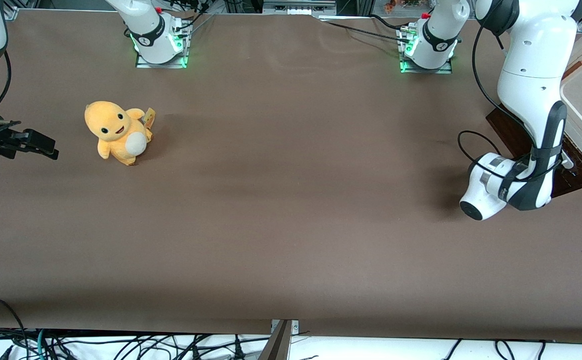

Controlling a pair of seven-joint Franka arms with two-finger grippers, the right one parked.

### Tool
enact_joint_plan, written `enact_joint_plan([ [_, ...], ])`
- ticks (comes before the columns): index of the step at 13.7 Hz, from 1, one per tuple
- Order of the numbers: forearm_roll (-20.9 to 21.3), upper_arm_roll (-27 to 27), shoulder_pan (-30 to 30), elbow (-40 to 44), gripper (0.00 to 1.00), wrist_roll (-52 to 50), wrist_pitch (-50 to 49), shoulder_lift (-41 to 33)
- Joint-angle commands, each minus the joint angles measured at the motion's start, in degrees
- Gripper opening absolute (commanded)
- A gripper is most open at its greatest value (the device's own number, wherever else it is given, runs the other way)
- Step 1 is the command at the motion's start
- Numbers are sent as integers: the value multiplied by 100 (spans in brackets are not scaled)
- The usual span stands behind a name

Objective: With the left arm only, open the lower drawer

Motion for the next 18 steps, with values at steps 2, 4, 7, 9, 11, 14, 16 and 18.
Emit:
enact_joint_plan([
  [2,191,-14,-5,49,14,34,-120,81],
  [4,191,-14,-40,76,8,43,-128,107],
  [7,182,-31,-180,128,7,122,-137,116],
  [9,174,-31,-312,233,8,166,-137,160],
  [11,104,-31,-435,304,8,210,-198,186],
  [14,-63,-31,-629,366,9,192,-233,239],
  [16,-230,-31,-787,593,9,192,-365,353],
  [18,-336,-40,-910,761,9,192,-506,441],
])
